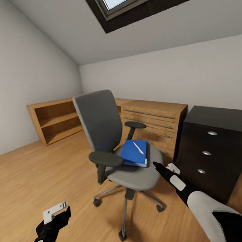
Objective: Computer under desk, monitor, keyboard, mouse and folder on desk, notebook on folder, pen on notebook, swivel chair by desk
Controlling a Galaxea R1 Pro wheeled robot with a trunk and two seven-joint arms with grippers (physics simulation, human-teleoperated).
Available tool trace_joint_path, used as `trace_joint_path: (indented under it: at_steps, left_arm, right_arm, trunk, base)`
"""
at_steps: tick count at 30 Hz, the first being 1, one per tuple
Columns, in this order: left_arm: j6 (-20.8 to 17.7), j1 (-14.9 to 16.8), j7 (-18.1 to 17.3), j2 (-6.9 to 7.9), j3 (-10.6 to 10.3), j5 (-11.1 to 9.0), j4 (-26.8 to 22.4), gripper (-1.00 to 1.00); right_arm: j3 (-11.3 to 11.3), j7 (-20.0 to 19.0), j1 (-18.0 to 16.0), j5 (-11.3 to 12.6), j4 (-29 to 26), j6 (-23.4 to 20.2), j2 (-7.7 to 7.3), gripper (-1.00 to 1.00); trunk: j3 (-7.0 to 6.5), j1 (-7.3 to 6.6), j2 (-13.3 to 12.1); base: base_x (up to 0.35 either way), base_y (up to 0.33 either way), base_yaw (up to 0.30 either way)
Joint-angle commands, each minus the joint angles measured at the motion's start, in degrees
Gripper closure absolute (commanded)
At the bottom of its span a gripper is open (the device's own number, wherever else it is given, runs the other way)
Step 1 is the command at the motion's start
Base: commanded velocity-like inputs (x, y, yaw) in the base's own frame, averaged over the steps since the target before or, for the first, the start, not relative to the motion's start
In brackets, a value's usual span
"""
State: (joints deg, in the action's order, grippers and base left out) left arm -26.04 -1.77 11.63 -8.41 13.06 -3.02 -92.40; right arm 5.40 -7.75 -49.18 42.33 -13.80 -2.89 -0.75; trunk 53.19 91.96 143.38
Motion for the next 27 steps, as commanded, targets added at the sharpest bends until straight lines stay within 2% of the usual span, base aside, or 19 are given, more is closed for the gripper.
trace_joint_path:
  at_steps: [1, 5, 18, 23, 27]
  left_arm:
    - [-0.3, 0.0, 0.2, -0.02, 0.0, -0.3, 0.0, -1.00]
    - [-0.5, 0.0, 0.3, -0.02, -0.1, -0.3, 0.1, -1.00]
    - [-0.5, 0.0, 0.3, -0.06, -0.1, -0.2, 0.1, -1.00]
    - [-0.4, 0.0, 0.3, -0.14, -0.1, -0.2, 0.1, -1.00]
    - [-0.4, 0.0, 0.3, -0.17, -0.1, -0.2, 0.1, -1.00]
  right_arm:
    - [0.2, -0.5, 0.0, 0.6, -0.1, -0.4, 0.05, -1.00]
    - [0.2, -0.5, 0.0, 0.6, -0.1, -0.3, 0.04, -1.00]
    - [0.2, -0.5, 0.0, 0.6, -0.1, -0.3, 0.06, -1.00]
    - [0.2, -0.6, 0.0, 0.4, 0.1, -0.1, 2.61, -1.00]
    - [0.2, -0.6, 0.1, 0.4, 0.1, -0.1, 3.42, -1.00]
  trunk:
    - [0.04, 0.02, 0.0]
    - [0.04, 0.02, 0.0]
    - [0.04, 0.02, 0.0]
    - [0.04, 0.02, 0.0]
    - [0.04, 0.02, 0.0]
  base:
    - [0.180, 0.031, 0.003]
    - [-0.100, 0.008, 0.001]
    - [-0.326, 0.000, 0.000]
    - [-0.168, 0.000, 0.000]
    - [-0.024, 0.000, 0.000]
